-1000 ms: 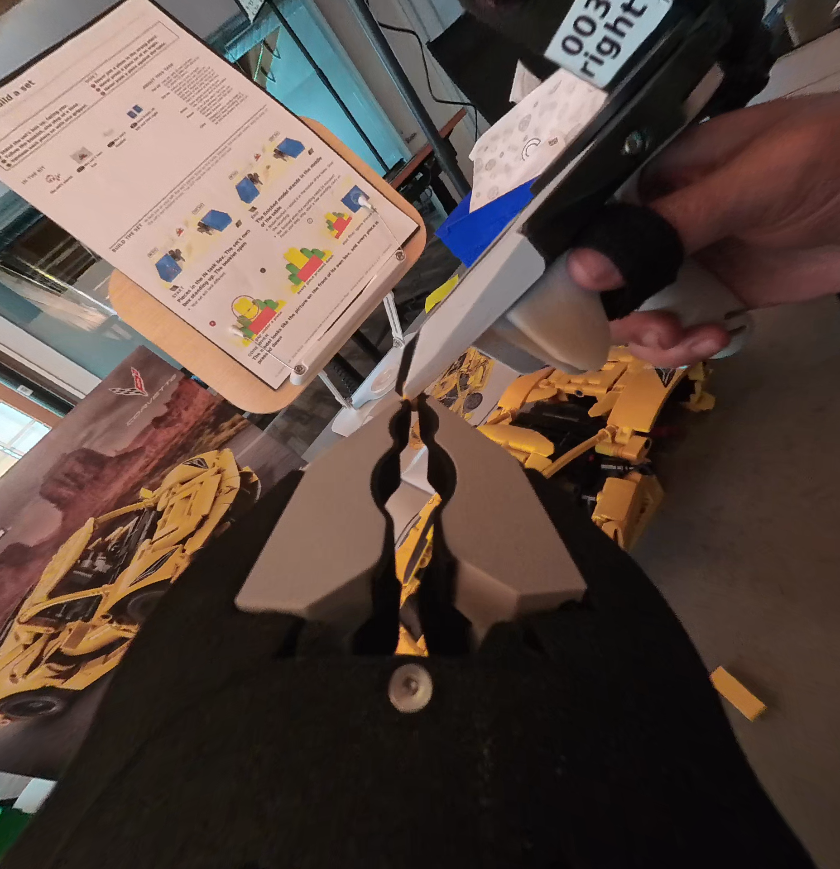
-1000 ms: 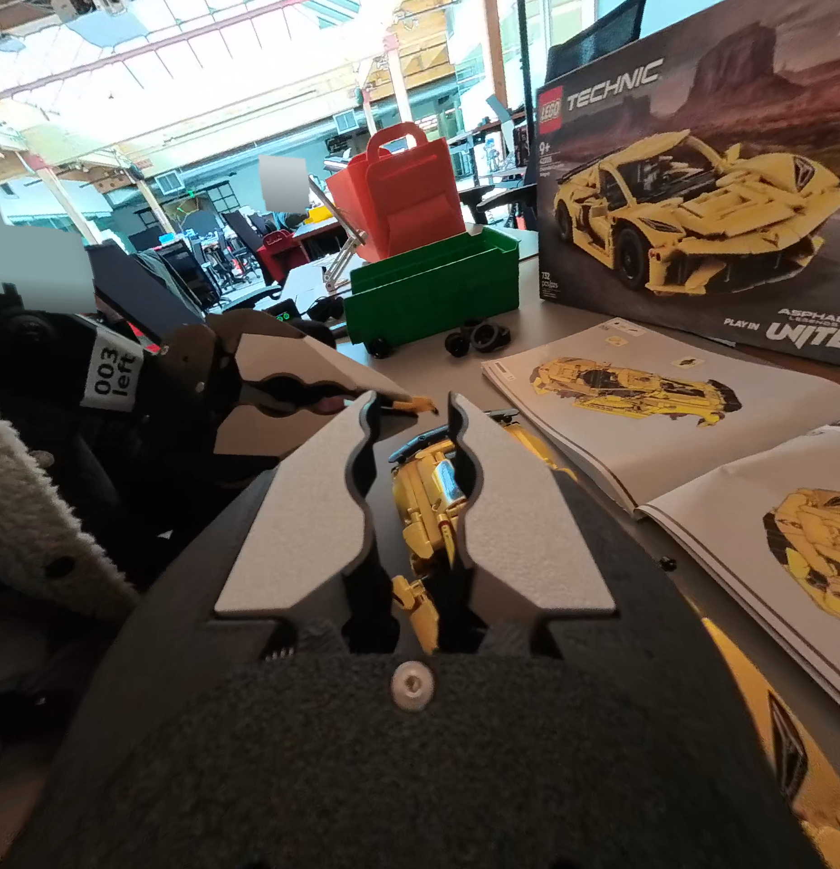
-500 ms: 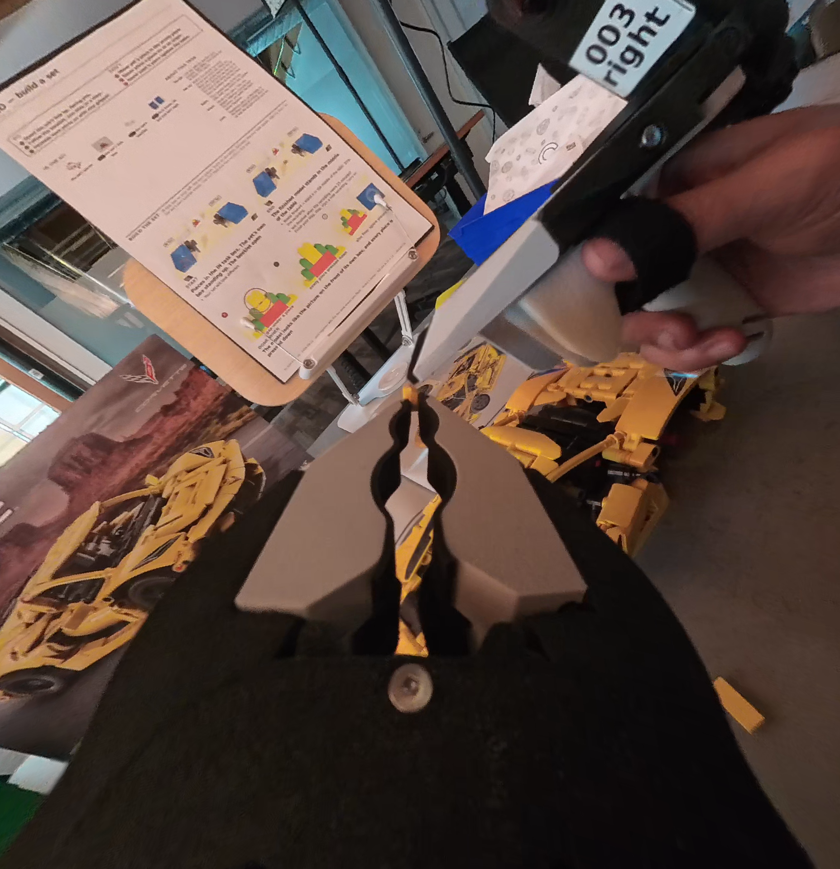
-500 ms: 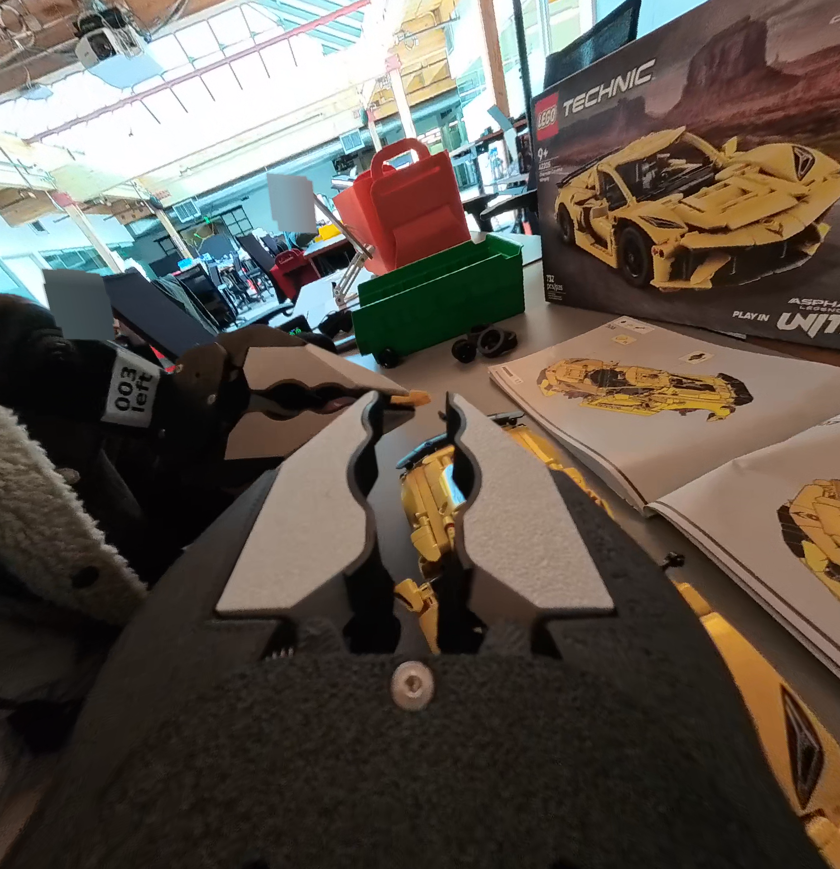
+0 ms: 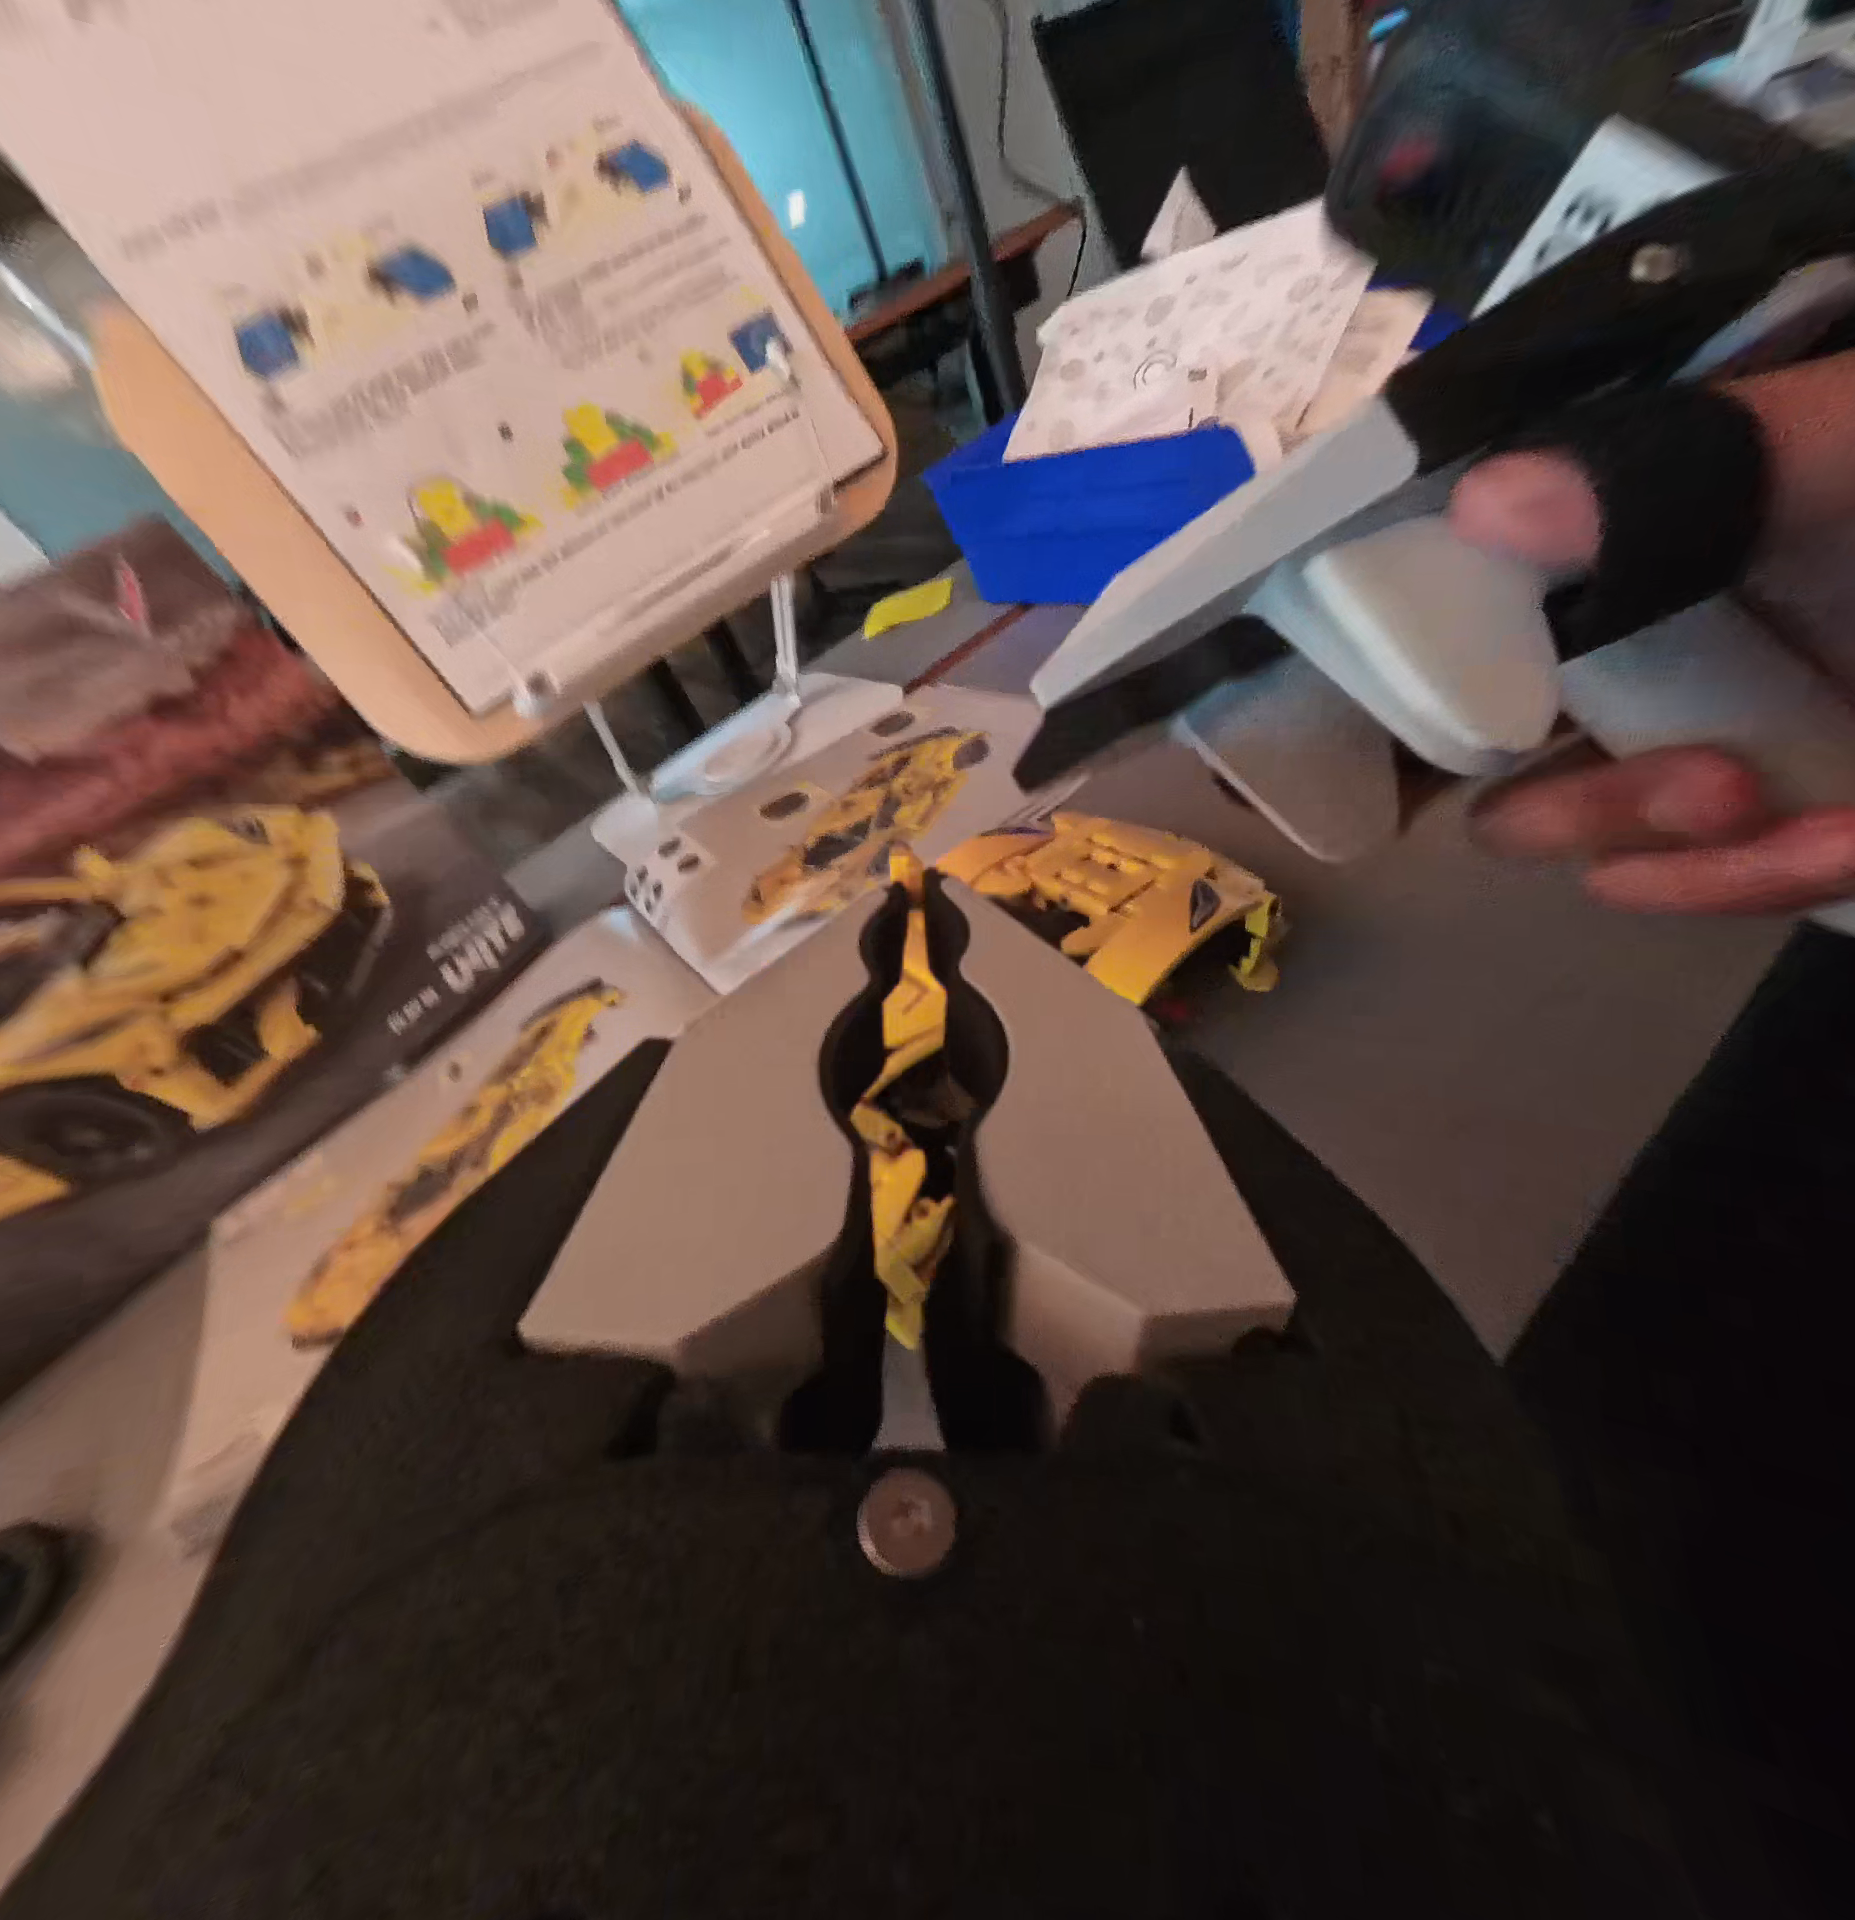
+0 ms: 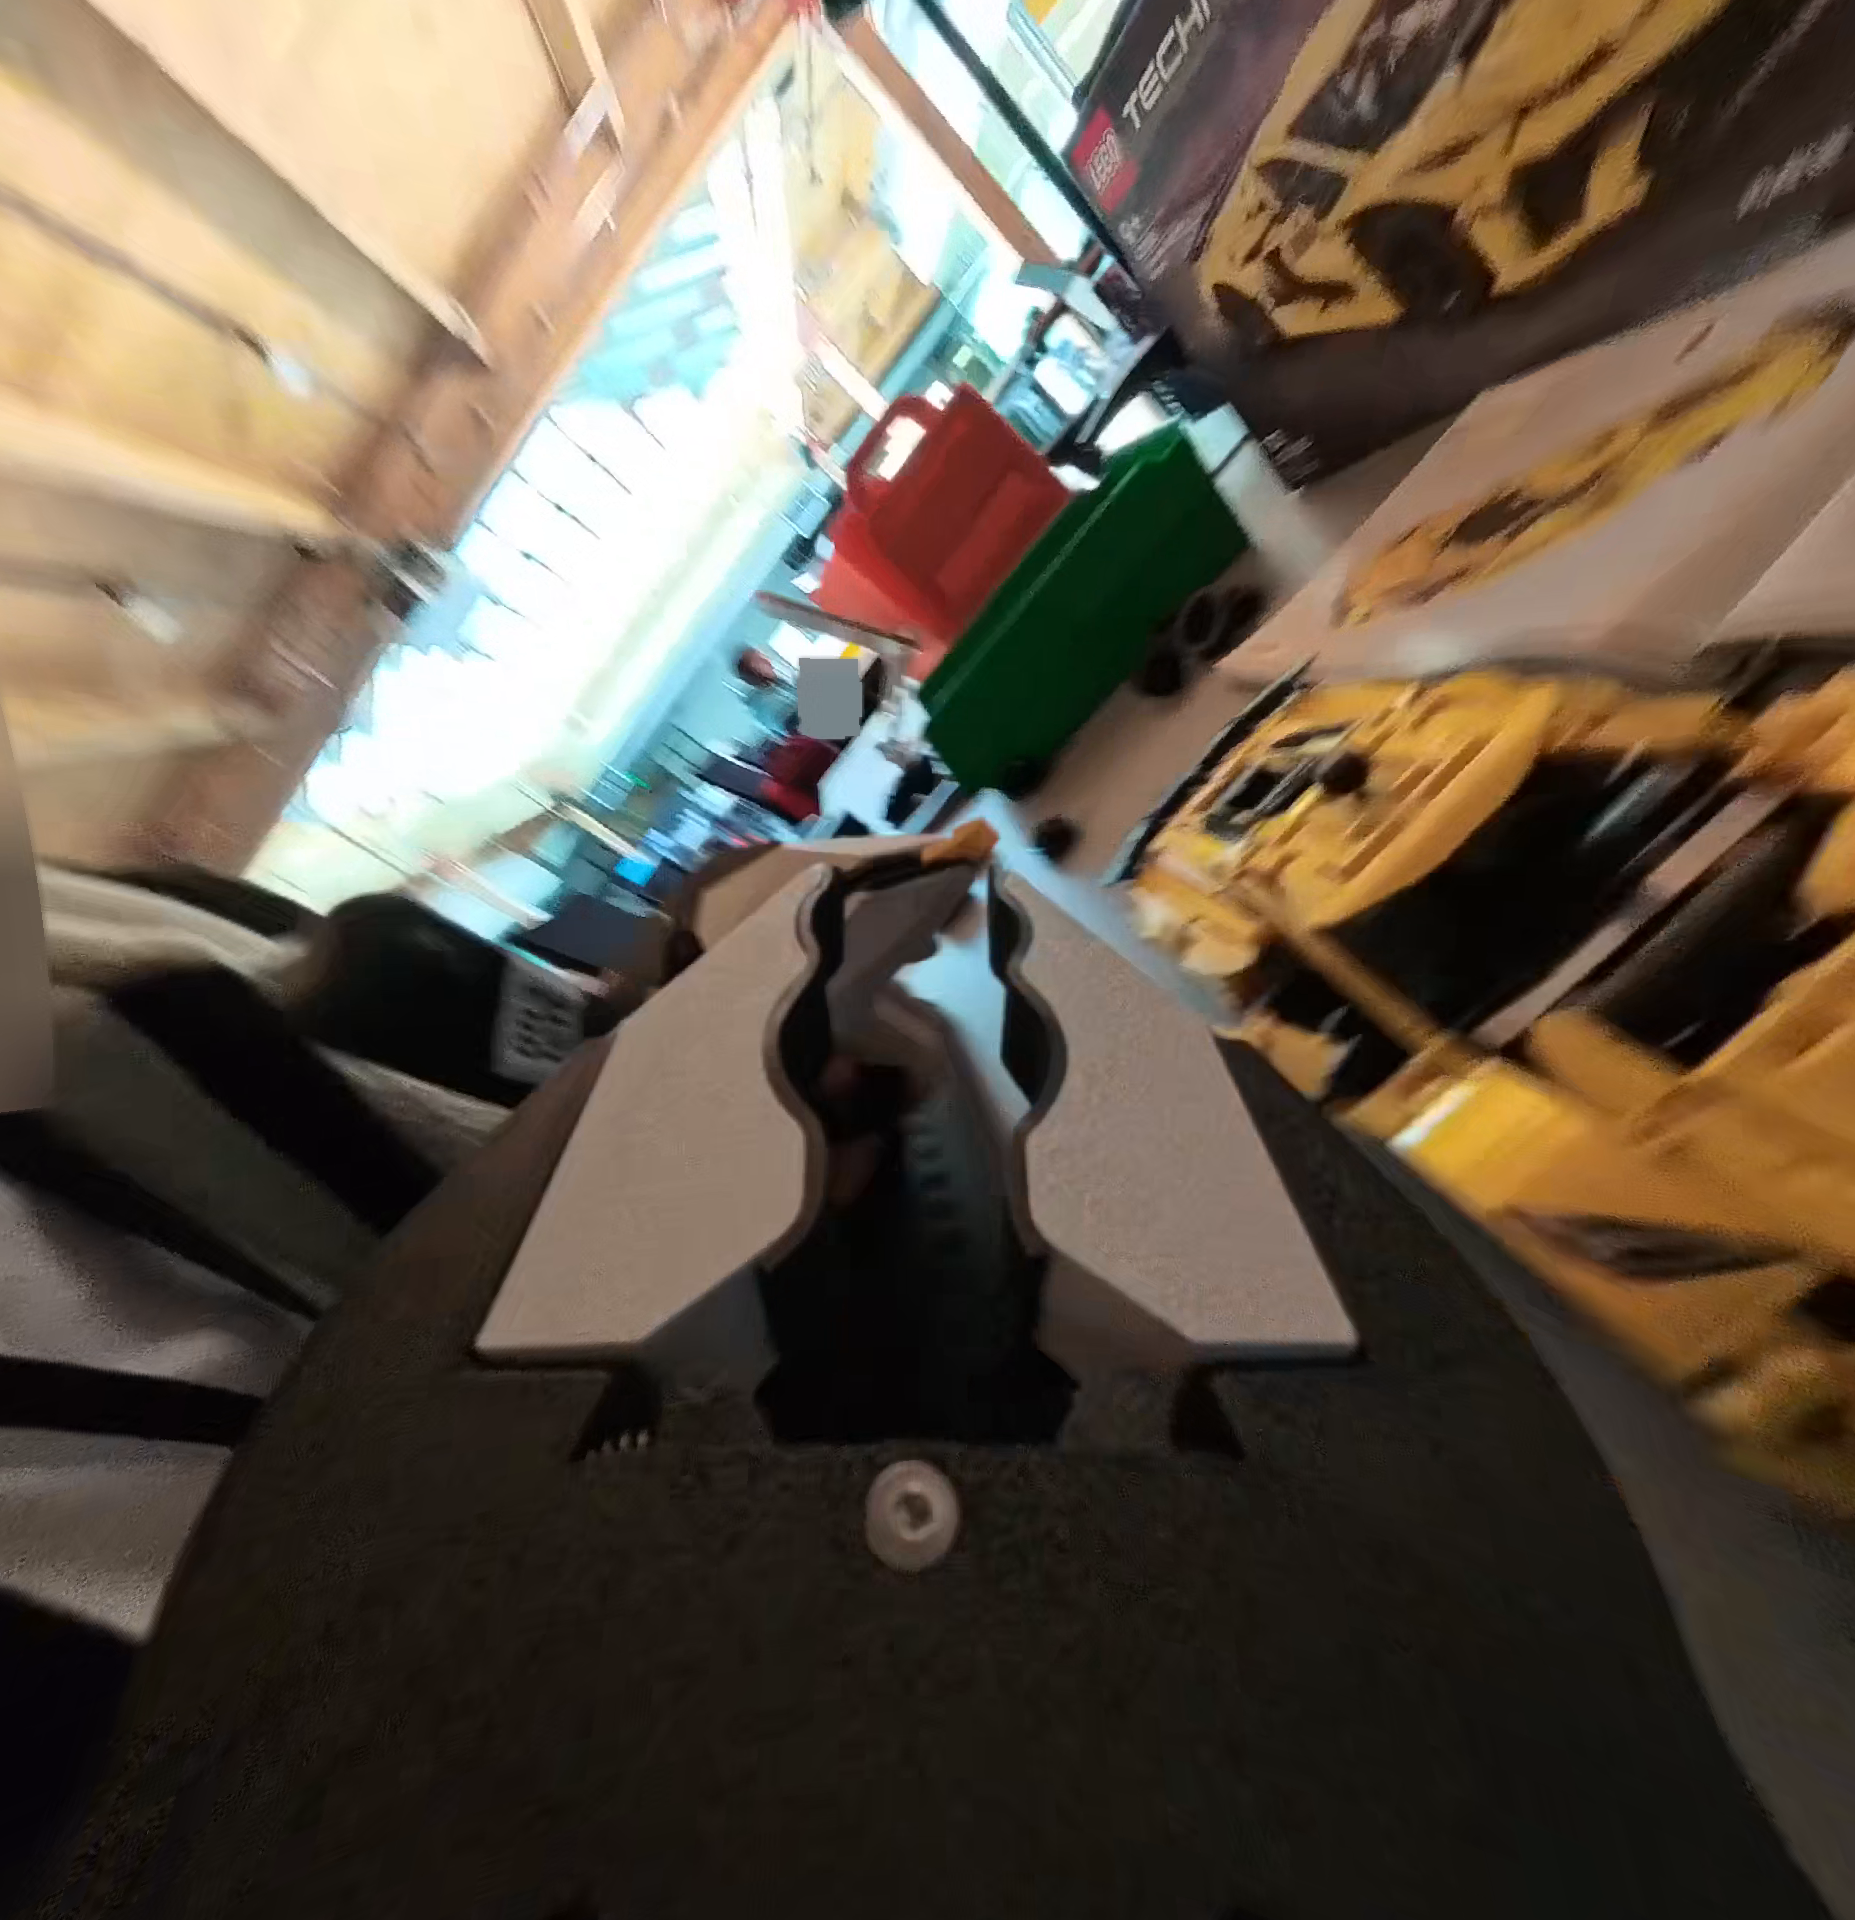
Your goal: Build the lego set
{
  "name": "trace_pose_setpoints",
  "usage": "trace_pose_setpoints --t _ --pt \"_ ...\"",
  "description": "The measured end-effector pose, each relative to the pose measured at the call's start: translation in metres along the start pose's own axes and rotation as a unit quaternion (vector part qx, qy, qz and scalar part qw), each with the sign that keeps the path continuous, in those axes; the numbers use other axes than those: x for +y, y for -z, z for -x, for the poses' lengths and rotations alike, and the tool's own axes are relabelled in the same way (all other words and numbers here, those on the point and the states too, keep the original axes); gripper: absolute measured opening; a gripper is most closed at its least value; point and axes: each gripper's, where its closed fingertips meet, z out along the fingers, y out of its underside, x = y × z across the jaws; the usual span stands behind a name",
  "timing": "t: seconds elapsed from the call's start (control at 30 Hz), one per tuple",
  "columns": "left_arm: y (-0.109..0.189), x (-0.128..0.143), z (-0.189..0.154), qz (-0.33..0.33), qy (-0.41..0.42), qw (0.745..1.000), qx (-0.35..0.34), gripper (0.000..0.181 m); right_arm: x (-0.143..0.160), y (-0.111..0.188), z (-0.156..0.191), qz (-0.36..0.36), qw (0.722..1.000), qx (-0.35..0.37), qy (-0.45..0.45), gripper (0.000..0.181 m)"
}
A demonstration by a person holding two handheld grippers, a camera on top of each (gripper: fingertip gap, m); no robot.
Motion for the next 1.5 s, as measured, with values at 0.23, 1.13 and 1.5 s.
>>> trace_pose_setpoints --t 0.23,1.13,1.5 --pt "-0.001 -0.027 -0.016 -0.075 0.004 0.997 0.010 0.003 -0.008 0.011 0.013 -0.057 0.965 -0.130 -0.219 0.026" --pt "-0.012 0.069 -0.072 0.179 0.181 0.939 0.230 0.045 0.067 0.012 -0.081 0.141 0.973 0.115 -0.143 0.007" --pt "-0.019 0.077 -0.078 0.190 0.126 0.942 0.248 0.050 0.066 0.006 -0.085 0.136 0.965 0.088 -0.208 0.008"
